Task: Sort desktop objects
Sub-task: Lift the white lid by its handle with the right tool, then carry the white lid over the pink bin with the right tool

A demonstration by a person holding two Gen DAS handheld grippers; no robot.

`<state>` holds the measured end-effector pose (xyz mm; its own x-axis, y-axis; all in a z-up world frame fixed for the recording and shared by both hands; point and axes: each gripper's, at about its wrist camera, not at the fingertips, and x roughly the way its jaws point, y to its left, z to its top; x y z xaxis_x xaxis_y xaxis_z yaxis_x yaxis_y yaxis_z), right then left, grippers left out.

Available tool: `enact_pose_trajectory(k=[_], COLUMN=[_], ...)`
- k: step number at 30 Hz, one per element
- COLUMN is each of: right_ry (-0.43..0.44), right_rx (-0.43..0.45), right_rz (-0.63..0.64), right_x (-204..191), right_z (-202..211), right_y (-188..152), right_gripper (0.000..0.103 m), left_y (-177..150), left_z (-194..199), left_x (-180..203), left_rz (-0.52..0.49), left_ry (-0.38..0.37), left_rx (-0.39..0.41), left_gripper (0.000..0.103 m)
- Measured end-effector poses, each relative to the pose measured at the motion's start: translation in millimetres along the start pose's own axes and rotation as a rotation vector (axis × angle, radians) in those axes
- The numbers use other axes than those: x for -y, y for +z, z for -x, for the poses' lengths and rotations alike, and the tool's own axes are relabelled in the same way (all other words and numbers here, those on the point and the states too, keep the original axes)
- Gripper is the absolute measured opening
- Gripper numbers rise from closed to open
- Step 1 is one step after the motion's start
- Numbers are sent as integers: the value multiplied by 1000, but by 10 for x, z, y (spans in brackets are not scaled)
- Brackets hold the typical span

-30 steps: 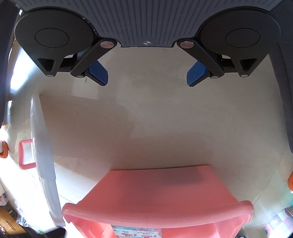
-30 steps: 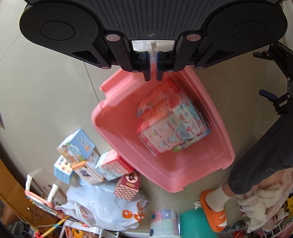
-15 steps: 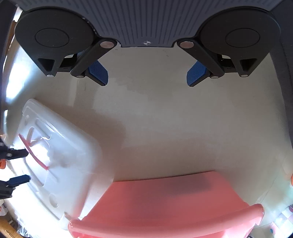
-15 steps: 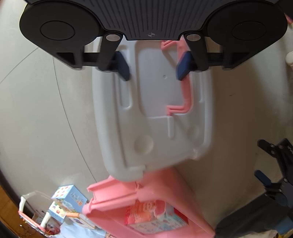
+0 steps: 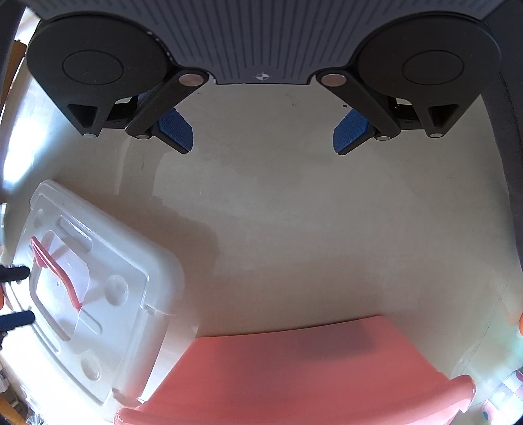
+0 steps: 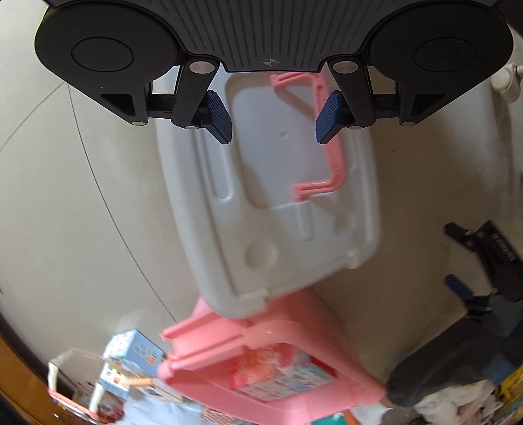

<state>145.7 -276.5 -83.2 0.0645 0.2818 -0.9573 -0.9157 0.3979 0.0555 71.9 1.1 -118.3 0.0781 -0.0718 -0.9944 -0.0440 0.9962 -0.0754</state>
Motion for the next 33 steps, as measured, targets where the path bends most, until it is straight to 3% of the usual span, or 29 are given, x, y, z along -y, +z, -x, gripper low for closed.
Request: enact_pose_trajectory(k=[6, 10, 11, 12, 14, 33], right_ry=[-22, -145, -160, -170, -175, -232], right_rx=[-37, -50, -40, -35, -49, -27], right_rz=[93, 161, 169, 176, 187, 72], right_x=[-396, -583, -610, -629, -635, -162], right_z=[-306, -490, -480, -469, -445, -98], right_y=[-27, 12, 22, 29, 27, 70], right_gripper=[54, 45, 40, 25, 12, 10], left_y=[-6, 1, 5, 7, 10, -54], left_z=[0, -2, -7, -11, -24, -118], left_x=[-4, -44, -54, -59, -57, -103], left_rz=[-13, -7, -4, -4, -13, -28], left_ry=[3, 8, 8, 8, 7, 5], left_rx=[0, -1, -2, -3, -6, -24], left_gripper=[95, 95, 95, 95, 95, 95])
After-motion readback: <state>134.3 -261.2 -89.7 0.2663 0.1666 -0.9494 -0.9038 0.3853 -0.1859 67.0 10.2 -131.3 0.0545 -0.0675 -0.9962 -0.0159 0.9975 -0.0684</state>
